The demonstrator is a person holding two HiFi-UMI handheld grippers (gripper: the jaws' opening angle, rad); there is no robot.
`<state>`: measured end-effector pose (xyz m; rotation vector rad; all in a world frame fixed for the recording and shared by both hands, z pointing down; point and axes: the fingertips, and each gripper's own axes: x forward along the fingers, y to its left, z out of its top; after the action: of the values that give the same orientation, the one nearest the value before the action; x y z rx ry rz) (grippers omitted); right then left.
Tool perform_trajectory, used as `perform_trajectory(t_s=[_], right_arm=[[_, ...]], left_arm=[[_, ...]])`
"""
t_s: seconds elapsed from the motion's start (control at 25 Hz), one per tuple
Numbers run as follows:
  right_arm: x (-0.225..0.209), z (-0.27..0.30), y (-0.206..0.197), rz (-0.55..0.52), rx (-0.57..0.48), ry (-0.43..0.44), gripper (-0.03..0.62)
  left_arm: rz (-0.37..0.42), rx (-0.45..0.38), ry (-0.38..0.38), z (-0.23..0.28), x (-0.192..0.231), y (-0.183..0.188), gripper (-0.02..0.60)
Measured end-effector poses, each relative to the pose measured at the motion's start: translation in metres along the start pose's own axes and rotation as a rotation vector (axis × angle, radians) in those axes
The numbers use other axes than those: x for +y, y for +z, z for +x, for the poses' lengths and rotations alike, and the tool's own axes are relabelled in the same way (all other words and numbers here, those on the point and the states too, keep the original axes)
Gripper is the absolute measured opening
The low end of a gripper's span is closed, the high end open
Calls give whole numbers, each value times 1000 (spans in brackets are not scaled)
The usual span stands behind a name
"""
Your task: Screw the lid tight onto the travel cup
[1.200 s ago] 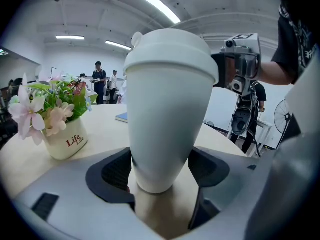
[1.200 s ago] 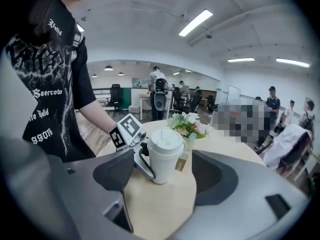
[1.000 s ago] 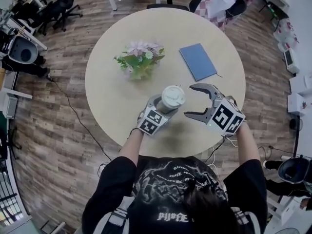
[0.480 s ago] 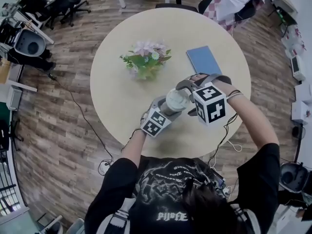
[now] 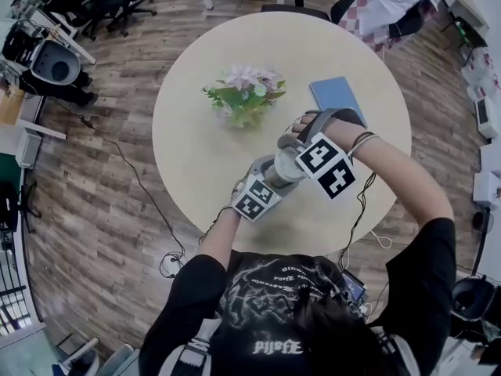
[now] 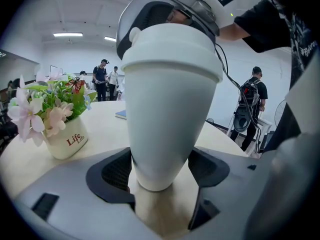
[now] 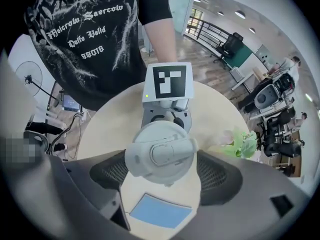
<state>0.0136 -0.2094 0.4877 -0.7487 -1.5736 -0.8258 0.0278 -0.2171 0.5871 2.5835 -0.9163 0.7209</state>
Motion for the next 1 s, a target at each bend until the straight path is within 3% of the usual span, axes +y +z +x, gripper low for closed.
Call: perform_trajectory(t_s=[0.2, 0.52, 0.64, 1.0], right_arm=[[-1, 0, 1, 106, -41, -5, 399], [-3, 2, 2, 391, -152, -69, 398], [-5, 2, 5, 507, -206, -130, 397], [-14, -4, 4, 985, -351, -376, 394]], left_arm=[[6, -4, 0, -2, 1, 2, 370], [1, -8, 10, -1, 2, 2, 370], [0, -6, 14, -2, 1, 0, 370], [-8, -16, 34, -1, 1, 1, 370]])
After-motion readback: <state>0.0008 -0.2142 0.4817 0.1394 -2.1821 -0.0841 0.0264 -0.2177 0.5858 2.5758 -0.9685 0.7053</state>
